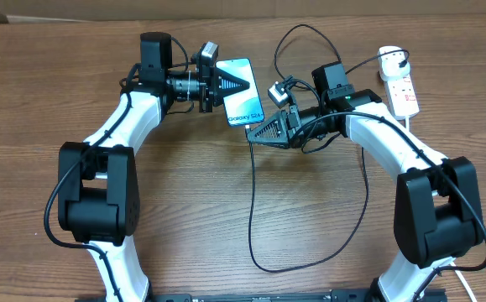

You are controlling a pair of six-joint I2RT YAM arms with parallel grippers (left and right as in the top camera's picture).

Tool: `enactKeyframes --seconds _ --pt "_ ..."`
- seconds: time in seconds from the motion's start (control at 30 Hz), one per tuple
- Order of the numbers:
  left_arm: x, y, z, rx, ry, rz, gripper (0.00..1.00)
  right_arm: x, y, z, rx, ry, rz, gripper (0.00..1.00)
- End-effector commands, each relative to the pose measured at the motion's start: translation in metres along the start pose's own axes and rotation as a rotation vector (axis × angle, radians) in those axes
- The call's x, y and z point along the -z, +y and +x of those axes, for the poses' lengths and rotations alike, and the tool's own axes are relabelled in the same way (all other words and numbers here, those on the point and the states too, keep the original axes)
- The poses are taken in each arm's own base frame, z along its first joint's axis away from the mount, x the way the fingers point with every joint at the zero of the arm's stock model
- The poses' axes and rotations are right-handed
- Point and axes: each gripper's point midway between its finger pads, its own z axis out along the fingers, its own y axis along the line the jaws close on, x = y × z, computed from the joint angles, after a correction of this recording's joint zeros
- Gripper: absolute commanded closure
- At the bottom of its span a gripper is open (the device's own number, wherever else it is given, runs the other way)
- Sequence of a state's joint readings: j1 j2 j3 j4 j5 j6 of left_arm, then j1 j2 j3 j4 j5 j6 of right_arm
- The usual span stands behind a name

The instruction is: Plug charger to phone and switch on socket

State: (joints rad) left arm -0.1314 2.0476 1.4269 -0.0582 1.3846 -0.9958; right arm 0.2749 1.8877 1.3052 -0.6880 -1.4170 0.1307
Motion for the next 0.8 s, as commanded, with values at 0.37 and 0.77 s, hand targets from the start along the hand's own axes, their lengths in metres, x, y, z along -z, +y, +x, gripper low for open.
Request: enactKeyframes --seconds 0.37,0.77 --pt "0.0011 -0.0145 0.0083 -0.018 0.052 0.038 0.96 0.0113 0.0152 -0.0078 0.051 -0.029 -0.013 0.96" --pt "0.0011 -0.0144 0.0082 -0.018 0.052 0.038 0.96 0.0111 0.0153 -0.0077 0.052 -0.028 -0.013 0.96"
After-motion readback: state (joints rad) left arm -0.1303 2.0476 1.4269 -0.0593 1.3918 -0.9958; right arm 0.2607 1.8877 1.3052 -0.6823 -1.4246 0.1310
